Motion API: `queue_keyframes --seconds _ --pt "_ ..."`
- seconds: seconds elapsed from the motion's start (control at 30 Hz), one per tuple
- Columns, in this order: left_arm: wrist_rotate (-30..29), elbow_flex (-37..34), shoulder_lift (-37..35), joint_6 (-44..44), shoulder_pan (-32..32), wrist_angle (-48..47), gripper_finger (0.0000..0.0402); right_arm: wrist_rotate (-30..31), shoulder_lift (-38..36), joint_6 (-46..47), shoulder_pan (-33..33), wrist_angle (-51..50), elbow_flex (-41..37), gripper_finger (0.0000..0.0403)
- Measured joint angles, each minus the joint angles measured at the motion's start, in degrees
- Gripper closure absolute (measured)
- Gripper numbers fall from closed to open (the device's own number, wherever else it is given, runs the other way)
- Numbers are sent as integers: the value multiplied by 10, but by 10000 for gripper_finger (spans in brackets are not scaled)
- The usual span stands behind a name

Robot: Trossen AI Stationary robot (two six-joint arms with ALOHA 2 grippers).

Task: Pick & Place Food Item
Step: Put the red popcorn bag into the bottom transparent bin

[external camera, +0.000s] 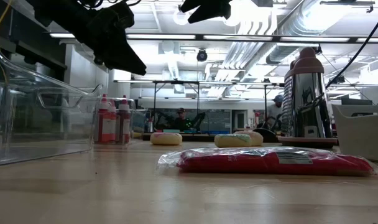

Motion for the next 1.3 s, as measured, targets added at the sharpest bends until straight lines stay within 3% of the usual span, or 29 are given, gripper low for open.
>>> queue_keyframes --seconds 0.83,1.3 --pt "0 -1 0 0 0 2 240 2 2 20 1 5 0 179" --pt "0 -1 0 0 0 2 240 102 40 118 1 -97 0 179"
